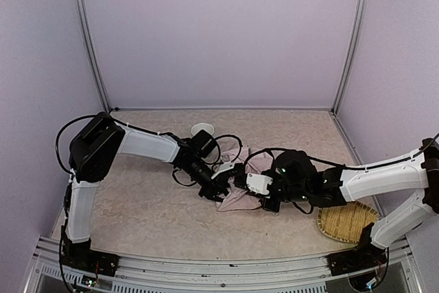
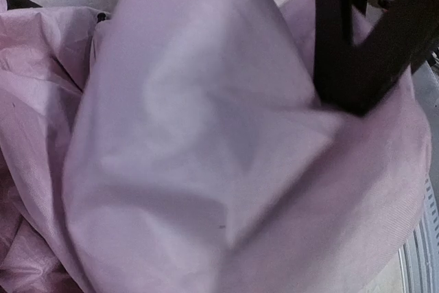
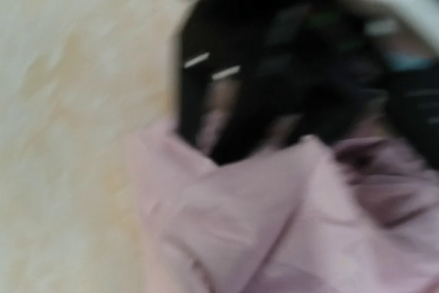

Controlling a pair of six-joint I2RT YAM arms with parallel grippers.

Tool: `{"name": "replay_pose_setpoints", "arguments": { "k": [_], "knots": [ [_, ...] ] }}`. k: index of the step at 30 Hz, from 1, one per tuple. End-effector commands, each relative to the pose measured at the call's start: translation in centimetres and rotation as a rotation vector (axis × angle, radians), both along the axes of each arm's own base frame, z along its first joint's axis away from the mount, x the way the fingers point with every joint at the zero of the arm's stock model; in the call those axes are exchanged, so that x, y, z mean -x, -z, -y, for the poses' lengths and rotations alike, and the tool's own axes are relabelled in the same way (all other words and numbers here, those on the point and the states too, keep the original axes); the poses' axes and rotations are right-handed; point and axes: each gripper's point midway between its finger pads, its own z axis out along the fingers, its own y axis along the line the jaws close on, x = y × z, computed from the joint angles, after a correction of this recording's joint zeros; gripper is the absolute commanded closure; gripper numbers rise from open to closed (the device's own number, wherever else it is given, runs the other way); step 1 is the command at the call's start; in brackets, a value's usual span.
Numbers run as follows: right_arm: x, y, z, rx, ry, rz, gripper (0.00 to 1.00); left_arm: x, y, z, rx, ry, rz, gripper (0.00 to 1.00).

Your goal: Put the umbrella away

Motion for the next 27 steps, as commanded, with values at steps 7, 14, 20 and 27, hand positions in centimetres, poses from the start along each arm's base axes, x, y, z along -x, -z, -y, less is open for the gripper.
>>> {"name": "replay_pose_setpoints", "arguments": {
  "k": [7,14,20,27],
  "knots": [
    [-10.1,-1.9,0.6,-0.245,0.221,-0.236,1.0,4.2,6.3,-4.4,-0.271,0.044,-0.098,0.9],
    [-11.7,5.8,2.4,-0.223,0.316,-0.688,1.0,3.9,6.4,-4.3,-0.258,0.061,-0.055,0.91],
    [-8.3,12.6,5.4,-0.072,0.414,-0.936,1.0,1.3,4.0,-3.6,-0.188,-0.07,0.115,0.59],
    [-6.8,14.0,5.9,-0.055,0.447,-1.033,1.0,-1.2,-5.7,-3.0,0.087,-0.207,0.419,0.4]
  ]
}}
